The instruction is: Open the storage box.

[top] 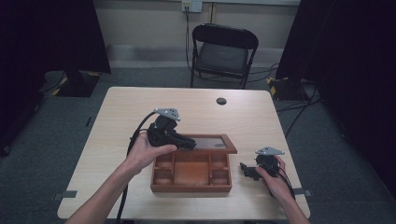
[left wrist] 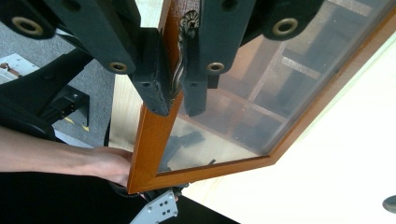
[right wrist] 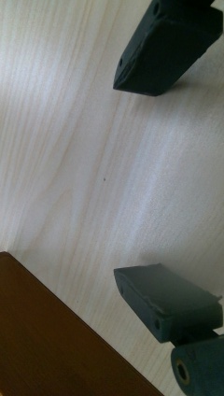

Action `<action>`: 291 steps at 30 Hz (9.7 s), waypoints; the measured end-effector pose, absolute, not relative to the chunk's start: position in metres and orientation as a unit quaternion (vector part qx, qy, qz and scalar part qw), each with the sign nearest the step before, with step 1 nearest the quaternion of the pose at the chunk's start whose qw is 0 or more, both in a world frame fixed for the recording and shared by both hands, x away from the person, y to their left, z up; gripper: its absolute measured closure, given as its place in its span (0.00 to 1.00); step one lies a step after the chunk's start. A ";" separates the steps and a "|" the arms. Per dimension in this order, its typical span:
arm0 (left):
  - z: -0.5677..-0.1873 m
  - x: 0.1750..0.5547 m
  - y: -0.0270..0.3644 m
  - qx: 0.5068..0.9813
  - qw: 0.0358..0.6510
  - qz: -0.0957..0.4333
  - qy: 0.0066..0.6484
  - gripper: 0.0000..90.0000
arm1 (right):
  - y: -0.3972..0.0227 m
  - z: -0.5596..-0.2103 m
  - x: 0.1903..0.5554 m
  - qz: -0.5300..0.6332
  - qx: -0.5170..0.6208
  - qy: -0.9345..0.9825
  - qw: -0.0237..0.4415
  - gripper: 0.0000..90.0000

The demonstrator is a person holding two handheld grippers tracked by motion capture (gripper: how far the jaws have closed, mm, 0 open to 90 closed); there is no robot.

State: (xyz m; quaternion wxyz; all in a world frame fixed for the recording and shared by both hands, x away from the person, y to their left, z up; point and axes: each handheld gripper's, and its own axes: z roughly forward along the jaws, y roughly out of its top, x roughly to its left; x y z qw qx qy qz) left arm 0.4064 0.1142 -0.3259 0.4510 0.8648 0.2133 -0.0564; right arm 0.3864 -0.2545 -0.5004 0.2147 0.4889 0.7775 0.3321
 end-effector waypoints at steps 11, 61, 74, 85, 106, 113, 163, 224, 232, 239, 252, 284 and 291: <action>-0.317 0.412 0.114 0.865 0.452 -0.043 0.213 0.91 | -0.255 -0.500 0.386 0.332 0.489 0.777 0.215 0.09; -0.302 0.433 0.111 0.867 0.449 -0.027 0.217 0.91 | -0.255 -0.500 0.387 0.332 0.488 0.778 0.214 0.09; -0.300 0.436 0.111 0.864 0.450 -0.026 0.224 0.91 | -0.255 -0.500 0.387 0.332 0.489 0.778 0.214 0.09; -0.297 0.439 0.112 0.860 0.455 -0.017 0.229 0.92 | -0.255 -0.500 0.387 0.332 0.488 0.778 0.214 0.09; -0.296 0.447 0.117 0.847 0.478 -0.018 0.234 0.93 | -0.255 -0.500 0.387 0.332 0.488 0.778 0.214 0.09; -0.295 0.450 0.117 0.846 0.481 -0.016 0.231 0.93 | -0.255 -0.500 0.387 0.332 0.488 0.778 0.214 0.09; -0.296 0.449 0.116 0.842 0.487 0.009 0.230 0.94 | -0.255 -0.500 0.387 0.332 0.488 0.778 0.214 0.09; -0.295 0.449 0.115 0.841 0.490 0.014 0.229 0.94 | -0.255 -0.500 0.386 0.332 0.489 0.777 0.215 0.09; -0.295 0.450 0.115 0.840 0.491 0.015 0.231 0.94 | -0.255 -0.500 0.386 0.332 0.489 0.777 0.215 0.09; -0.295 0.449 0.115 0.841 0.490 0.015 0.230 0.94 | -0.255 -0.500 0.386 0.332 0.489 0.777 0.215 0.09; -0.295 0.449 0.115 0.841 0.489 0.016 0.231 0.94 | -0.255 -0.500 0.386 0.332 0.489 0.777 0.215 0.09; -0.295 0.450 0.116 0.840 0.490 0.012 0.233 0.94 | -0.255 -0.500 0.386 0.332 0.489 0.777 0.215 0.09; -0.295 0.449 0.116 0.840 0.489 0.014 0.233 0.94 | -0.255 -0.501 0.386 0.332 0.489 0.777 0.215 0.09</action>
